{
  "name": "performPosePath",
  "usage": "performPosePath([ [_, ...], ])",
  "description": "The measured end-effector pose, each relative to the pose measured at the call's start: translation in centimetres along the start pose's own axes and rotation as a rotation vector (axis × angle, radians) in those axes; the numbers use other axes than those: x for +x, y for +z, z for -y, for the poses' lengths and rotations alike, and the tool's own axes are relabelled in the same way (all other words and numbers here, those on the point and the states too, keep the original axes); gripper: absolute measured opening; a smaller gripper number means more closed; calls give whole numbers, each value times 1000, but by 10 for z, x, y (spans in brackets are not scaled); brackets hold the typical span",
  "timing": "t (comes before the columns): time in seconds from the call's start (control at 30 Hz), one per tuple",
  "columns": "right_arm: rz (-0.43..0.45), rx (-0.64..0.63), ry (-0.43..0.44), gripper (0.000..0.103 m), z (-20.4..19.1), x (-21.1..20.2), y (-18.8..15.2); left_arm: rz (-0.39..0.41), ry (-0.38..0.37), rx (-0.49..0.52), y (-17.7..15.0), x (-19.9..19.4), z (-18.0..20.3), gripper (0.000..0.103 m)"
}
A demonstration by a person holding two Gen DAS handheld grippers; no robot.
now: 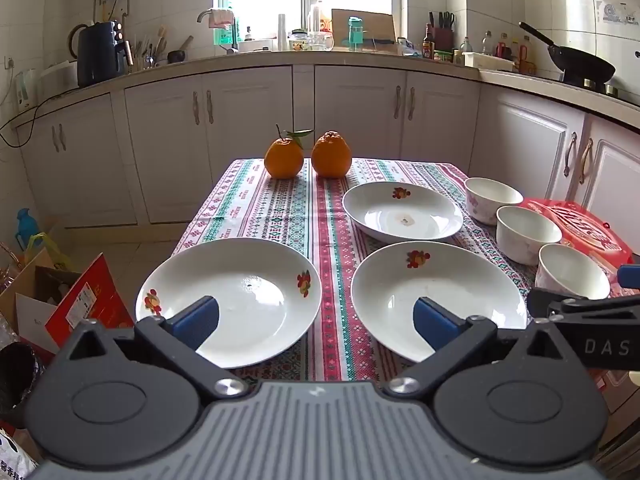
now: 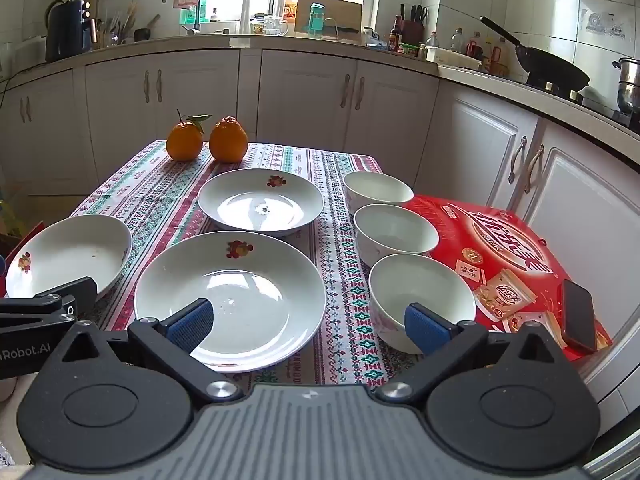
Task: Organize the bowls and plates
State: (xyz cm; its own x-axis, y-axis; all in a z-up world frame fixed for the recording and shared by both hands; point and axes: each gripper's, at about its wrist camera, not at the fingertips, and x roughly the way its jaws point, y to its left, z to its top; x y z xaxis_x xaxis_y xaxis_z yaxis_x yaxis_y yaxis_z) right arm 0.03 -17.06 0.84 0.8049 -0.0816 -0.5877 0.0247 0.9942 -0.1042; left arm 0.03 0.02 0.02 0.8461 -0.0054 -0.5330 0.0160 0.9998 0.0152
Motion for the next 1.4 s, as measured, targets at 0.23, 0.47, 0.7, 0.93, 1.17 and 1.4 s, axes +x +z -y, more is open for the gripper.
performPosePath([
  [0.23,1,-2,-4,103,0,0,0,5,-1,1,0,-1,2,102],
  [0.47,-1,-5,-11,103,-1,-2,3,9,-10,1,-2,0,2,102],
  [0.7,2,-4,-12,103,-1,0,0,9,-14,-3,0,-2,-1,102],
  [0.93,1,-3,-12,103,-1,0,0,7,-16,-5,0,-2,-1,102],
  [1.17,1,-4,-12,103,-1,0,0,4,-18,-7,0,-2,0,102],
  [1.4,2,-5,-14,103,-1,0,0,4,-18,-8,0,-2,0,102],
])
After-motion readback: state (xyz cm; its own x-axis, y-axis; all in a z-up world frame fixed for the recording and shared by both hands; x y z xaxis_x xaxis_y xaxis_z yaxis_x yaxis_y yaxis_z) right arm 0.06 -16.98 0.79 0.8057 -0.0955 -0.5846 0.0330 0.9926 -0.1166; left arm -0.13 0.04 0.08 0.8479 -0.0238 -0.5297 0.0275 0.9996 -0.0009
